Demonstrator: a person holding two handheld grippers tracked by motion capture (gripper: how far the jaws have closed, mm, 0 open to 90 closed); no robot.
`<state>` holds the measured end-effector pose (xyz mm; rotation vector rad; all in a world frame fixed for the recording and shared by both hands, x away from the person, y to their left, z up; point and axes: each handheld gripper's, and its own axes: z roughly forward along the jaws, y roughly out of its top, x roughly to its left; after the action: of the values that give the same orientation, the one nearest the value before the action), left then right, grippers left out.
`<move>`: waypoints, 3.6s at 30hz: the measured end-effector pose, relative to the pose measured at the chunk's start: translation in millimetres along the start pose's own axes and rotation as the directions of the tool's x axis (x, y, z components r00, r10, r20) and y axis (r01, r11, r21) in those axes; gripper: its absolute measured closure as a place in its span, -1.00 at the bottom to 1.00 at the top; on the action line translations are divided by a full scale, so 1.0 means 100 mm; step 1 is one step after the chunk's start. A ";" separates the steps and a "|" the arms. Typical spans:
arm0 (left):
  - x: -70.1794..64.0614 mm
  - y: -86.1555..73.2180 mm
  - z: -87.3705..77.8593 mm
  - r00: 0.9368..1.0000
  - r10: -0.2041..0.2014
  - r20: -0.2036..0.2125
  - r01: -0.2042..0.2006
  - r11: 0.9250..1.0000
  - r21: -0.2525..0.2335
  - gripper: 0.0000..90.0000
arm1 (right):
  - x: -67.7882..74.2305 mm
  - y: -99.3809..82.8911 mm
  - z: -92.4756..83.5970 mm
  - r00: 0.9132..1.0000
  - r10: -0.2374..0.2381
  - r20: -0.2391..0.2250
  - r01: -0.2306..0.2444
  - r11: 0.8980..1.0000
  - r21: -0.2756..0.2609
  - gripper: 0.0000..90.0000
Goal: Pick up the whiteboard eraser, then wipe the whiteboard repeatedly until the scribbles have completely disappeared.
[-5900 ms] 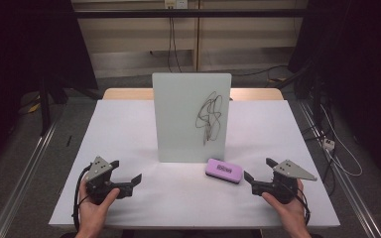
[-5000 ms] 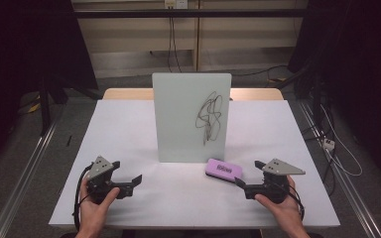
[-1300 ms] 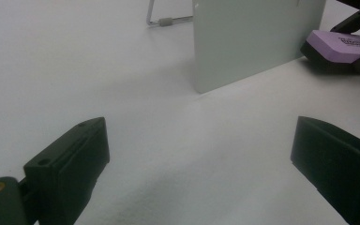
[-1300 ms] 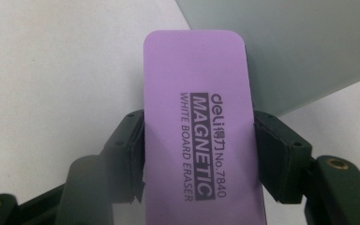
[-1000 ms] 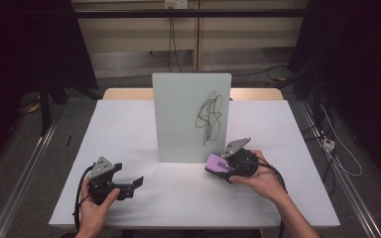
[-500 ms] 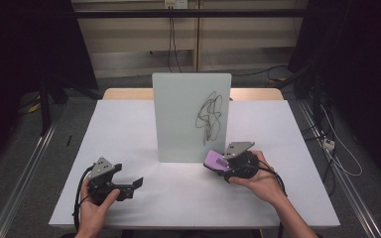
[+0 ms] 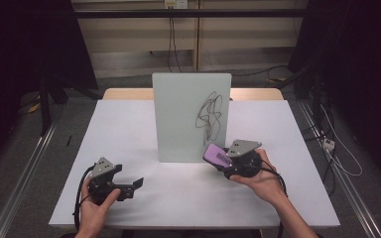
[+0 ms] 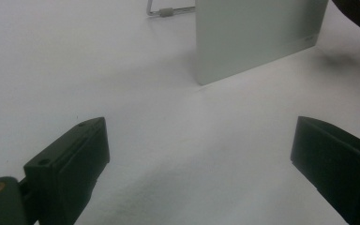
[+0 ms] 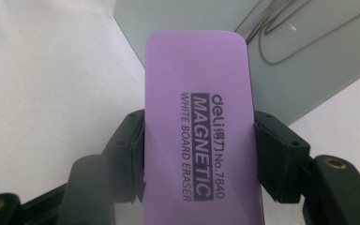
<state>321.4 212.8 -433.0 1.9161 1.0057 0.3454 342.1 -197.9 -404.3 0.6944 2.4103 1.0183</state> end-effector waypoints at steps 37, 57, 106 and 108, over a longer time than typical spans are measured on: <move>-0.02 -0.01 -0.01 1.000 0.012 -0.005 -0.012 1.000 0.015 -0.89 | 0.01 0.17 -0.27 0.985 -0.035 0.172 0.061 0.987 -0.149 -0.09; -0.02 -0.02 0.00 1.000 0.007 -0.006 -0.007 1.000 0.020 -0.89 | -0.11 0.45 -0.34 0.947 -0.015 0.322 0.095 0.967 -0.235 -0.09; -0.02 -0.02 0.00 1.000 0.014 0.008 -0.014 0.999 0.030 -0.89 | -0.54 1.09 -0.30 0.868 -0.003 0.496 0.159 0.949 -0.274 -0.09; -0.02 -0.02 0.01 1.000 0.013 0.015 -0.014 1.000 0.023 -0.89 | -0.53 1.09 -0.29 0.867 -0.002 0.499 0.157 0.950 -0.270 -0.09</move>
<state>319.3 211.1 -434.8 1.9441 0.9913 0.3280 398.2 -178.8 -294.4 0.6427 1.7776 1.0006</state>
